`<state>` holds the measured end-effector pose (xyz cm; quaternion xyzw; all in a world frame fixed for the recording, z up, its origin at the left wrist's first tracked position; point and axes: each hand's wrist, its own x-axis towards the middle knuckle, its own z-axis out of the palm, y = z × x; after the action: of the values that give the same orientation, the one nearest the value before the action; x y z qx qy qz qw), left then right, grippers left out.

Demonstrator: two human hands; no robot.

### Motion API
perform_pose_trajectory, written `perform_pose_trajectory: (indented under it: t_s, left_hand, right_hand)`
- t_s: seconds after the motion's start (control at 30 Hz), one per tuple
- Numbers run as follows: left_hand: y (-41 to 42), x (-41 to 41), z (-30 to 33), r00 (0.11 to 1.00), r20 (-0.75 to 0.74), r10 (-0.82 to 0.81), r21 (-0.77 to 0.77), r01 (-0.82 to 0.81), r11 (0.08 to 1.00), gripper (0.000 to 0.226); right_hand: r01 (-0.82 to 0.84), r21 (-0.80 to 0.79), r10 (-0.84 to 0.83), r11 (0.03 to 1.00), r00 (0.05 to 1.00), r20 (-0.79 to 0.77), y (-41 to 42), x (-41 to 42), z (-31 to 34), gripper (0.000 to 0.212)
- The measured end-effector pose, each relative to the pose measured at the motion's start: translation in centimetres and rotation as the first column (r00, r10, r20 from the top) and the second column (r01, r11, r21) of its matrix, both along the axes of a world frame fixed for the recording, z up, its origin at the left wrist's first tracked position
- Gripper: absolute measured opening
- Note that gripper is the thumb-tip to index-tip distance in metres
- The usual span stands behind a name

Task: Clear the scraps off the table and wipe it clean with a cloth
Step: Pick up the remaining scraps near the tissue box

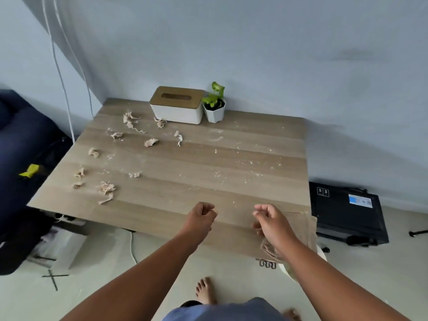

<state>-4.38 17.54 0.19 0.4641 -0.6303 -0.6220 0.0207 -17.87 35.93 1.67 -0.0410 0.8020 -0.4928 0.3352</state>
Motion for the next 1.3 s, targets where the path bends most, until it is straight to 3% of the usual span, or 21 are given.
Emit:
perform_pose_trajectory:
  t_s: [0.27, 0.6, 0.8, 1.07, 1.3]
  left_hand:
    - [-10.9, 6.4, -1.4, 0.996, 0.054, 0.074, -0.070, -0.070, 0.995, 0.012]
    - [-18.5, 9.2, -1.9, 0.977, 0.096, 0.191, -0.180, -0.172, 0.969, 0.012]
    - [-24.8, 8.4, -1.3, 0.949, 0.300, 0.100, -0.452, 0.049, 0.890, 0.028]
    - [-30.6, 6.1, -1.5, 0.898, 0.440, -0.022, -0.527, 0.278, 0.803, 0.038]
    - [-32.0, 4.5, -3.2, 0.871, 0.462, -0.164, -0.502, 0.410, 0.761, 0.007]
  right_hand:
    - [-0.128, 0.019, 0.128, 0.992, 0.992, -0.002, -10.2, 3.9, -0.2, 0.014]
    - [-0.235, 0.053, 0.236, 0.970, 0.972, -0.010, -18.9, 3.1, 0.2, 0.014]
    - [-0.282, 0.061, 0.285, 0.958, 0.957, -0.051, -24.9, 0.9, -1.4, 0.018]
    - [-0.426, 0.214, 0.468, 0.879, 0.856, -0.217, -33.0, -4.2, -3.7, 0.042]
    - [-0.439, 0.339, 0.543, 0.832, 0.771, -0.332, -38.6, -8.0, -5.0, 0.055]
